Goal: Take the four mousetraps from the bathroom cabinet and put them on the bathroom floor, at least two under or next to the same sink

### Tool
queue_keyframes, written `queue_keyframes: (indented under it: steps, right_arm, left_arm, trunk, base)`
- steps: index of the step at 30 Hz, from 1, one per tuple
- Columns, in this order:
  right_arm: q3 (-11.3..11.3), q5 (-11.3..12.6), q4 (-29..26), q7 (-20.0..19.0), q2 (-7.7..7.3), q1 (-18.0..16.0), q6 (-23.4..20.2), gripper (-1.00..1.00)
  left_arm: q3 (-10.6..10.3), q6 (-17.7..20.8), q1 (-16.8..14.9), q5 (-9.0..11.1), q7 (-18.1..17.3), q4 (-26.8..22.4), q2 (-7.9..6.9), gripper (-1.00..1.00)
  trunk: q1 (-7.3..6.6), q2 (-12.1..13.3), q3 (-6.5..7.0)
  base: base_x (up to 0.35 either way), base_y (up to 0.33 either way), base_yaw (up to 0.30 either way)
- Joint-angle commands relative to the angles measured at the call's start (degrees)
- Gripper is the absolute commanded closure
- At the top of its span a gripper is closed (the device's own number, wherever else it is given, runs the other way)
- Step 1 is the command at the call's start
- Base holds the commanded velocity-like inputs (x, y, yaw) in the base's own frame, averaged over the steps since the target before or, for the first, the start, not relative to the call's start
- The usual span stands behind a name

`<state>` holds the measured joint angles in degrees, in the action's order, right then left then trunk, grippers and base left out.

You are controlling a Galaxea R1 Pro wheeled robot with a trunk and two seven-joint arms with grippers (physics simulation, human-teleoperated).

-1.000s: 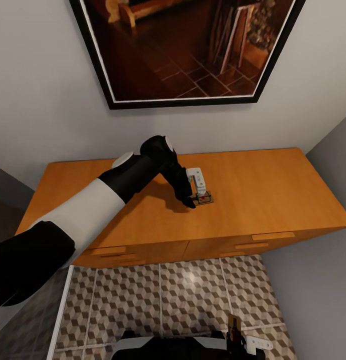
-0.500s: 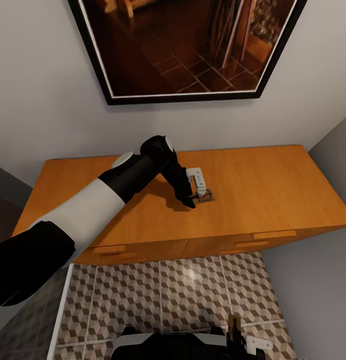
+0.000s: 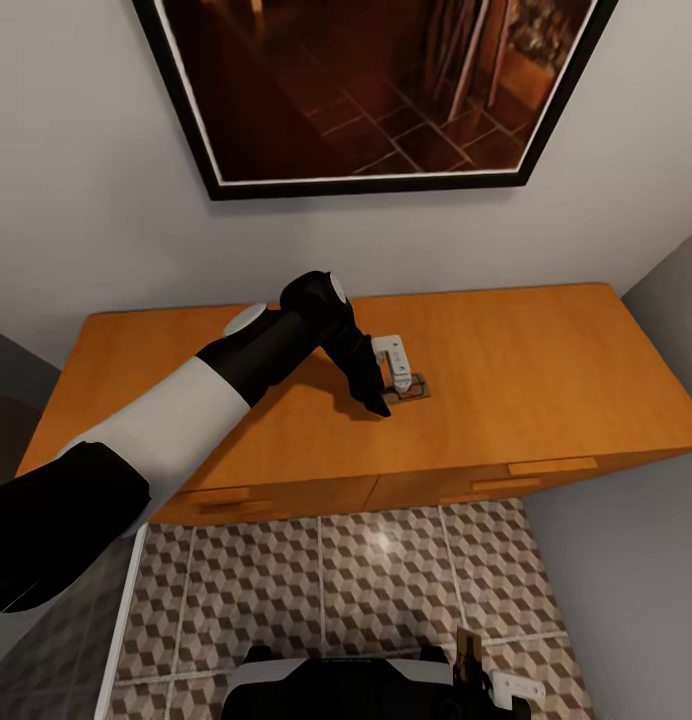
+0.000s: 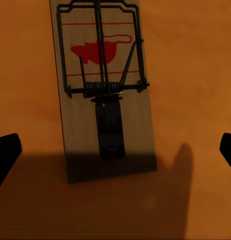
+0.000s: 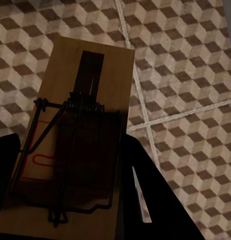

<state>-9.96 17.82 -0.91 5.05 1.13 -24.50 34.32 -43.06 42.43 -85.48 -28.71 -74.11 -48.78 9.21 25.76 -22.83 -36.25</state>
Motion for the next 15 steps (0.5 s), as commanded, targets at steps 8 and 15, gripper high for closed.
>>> queue_keyframes:
  steps: [8, 15]
  right_arm:
    - [-0.50, 0.20, 0.03, 0.40, 0.02, -0.02, 0.12, 1.00]
    - [-0.50, 0.20, 0.03, 0.40, 0.02, -0.02, 0.13, 1.00]
  left_arm:
    - [0.02, 0.54, -0.04, -0.42, -0.42, 0.00, 0.02, -1.00]
    - [-0.01, 0.55, -0.04, -0.40, -0.42, 0.06, 0.02, -1.00]
  trunk:
    - [0.03, -0.09, -0.69]
    - [0.03, -0.09, -1.01]
  base:
    - [0.000, 0.000, 0.000]
    - [0.000, 0.000, 0.000]
